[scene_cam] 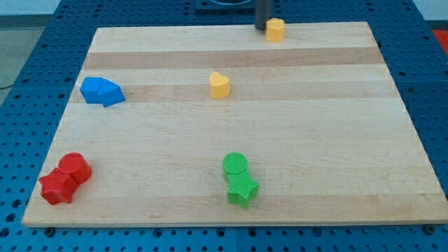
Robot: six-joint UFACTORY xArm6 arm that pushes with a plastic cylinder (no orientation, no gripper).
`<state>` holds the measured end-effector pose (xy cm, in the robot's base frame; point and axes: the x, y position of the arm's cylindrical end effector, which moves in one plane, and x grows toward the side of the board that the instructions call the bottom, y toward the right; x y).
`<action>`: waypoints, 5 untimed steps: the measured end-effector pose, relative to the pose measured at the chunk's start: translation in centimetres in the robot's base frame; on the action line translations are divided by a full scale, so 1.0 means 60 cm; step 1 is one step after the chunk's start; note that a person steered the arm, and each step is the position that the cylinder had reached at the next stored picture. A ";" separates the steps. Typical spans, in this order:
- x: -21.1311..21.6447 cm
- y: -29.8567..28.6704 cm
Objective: Move yellow hexagon a bit right and then down
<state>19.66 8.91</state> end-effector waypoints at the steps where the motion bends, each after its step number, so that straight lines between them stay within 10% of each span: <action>1: 0.029 0.063; 5: 0.176 0.158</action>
